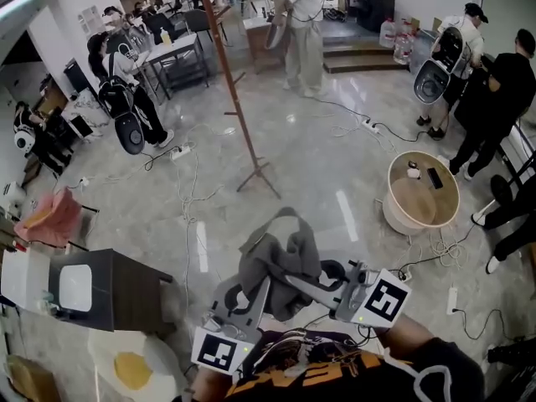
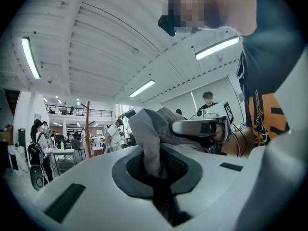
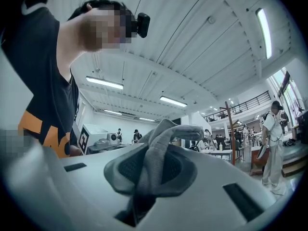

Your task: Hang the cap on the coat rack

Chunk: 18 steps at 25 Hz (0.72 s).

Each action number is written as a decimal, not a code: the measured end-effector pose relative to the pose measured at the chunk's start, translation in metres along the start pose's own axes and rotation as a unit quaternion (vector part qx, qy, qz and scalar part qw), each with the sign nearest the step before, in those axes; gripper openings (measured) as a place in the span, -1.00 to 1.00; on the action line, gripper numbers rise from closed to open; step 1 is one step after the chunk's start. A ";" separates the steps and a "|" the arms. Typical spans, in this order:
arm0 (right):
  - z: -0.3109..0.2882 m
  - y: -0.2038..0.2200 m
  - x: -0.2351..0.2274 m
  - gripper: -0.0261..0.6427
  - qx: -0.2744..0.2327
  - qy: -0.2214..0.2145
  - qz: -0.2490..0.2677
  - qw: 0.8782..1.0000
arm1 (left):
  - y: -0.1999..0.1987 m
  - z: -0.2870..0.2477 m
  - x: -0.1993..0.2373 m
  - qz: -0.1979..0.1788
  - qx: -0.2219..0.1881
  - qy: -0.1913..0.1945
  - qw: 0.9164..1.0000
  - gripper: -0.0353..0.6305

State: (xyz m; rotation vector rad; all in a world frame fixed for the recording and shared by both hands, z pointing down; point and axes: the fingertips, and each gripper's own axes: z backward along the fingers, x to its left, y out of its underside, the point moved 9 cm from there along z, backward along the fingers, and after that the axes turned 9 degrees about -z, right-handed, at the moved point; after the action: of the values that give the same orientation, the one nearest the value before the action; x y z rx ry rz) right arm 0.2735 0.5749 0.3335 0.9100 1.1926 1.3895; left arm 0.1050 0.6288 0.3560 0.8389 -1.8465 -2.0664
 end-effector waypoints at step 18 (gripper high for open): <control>-0.185 0.010 -0.124 -0.77 0.032 0.020 0.017 0.999 | 0.051 -0.047 0.213 0.020 -0.033 0.010 0.999 -0.78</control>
State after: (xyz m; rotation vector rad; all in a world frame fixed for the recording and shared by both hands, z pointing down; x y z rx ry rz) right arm 0.1150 0.4199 0.3132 0.9541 1.2638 1.4095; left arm -0.0500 0.4668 0.3501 0.7981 -1.7601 -2.0748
